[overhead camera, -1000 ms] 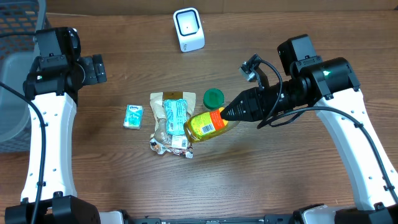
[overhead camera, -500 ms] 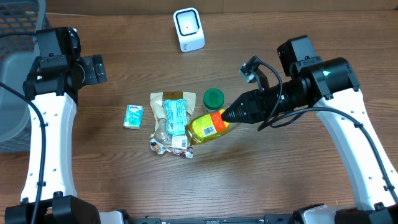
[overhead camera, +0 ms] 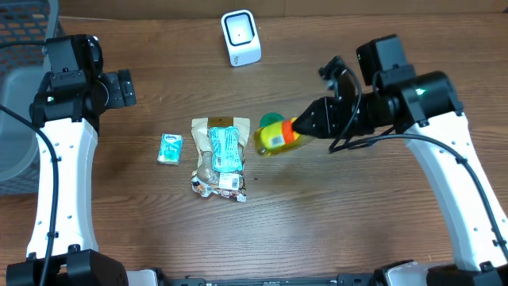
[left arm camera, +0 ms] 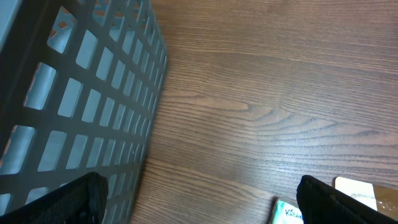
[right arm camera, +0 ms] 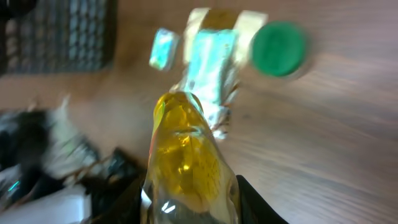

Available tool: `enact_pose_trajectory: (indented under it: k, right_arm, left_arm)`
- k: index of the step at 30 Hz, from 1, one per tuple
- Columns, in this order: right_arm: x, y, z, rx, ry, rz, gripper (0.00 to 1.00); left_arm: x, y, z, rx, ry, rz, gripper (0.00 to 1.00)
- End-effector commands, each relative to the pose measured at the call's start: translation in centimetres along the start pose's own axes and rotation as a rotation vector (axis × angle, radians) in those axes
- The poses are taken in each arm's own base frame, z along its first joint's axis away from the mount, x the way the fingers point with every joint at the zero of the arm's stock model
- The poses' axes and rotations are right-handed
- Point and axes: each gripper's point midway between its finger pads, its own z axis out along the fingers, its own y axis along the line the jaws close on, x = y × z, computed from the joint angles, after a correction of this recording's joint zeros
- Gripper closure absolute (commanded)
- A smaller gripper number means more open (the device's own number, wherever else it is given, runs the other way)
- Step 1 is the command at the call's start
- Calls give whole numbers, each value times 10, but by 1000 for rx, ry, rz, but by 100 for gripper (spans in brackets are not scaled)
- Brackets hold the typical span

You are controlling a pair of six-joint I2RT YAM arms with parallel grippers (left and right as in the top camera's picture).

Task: Scan the item barcode
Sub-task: 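Carry the yellow bottle to the white scanner with the right gripper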

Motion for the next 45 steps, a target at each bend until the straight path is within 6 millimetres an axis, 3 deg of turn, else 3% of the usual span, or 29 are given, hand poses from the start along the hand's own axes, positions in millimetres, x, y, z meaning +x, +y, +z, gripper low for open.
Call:
enact_pose_trajectory:
  k: [1,7,10,12,16,19,23,26,36,45]
  right_arm:
    - [-38,21,-50,77,-205,-44,96]
    - [-90,36,-123,249,-493,-186,96]
    - [-113,40,-137,319,-598,-302,96]
    - [-124,46,-134,332,-618,-381,96]
    - [-142,65,-108,318,-616,-509,96]
    - [-157,71,-75,330,-589,-590,96]
    - [-182,60,-29,416,-549,-671,96]
    - [-198,48,-5,455,-541,-674,96]
    - [-234,46,23,473,-605,-785,96]
    - [-258,19,71,554,-579,-844,96]
  left_arm:
    - [-8,-2,-9,6,-29,-10,0]
    - [-8,-2,-9,6,-29,-10,0]
    - [-8,-2,-9,6,-29,-10,1]
    - [-8,-2,-9,6,-29,-10,0]
    - [-8,-2,-9,6,-29,-10,0]
    - [-8,-2,-9,6,-29,-10,0]
    - [-8,-2,-9,6,-29,-10,1]
    - [-8,-2,-9,6,-29,-10,0]
    - [-8,-2,-9,6,-29,-10,0]
    - [-8,-2,-9,6,-29,-10,0]
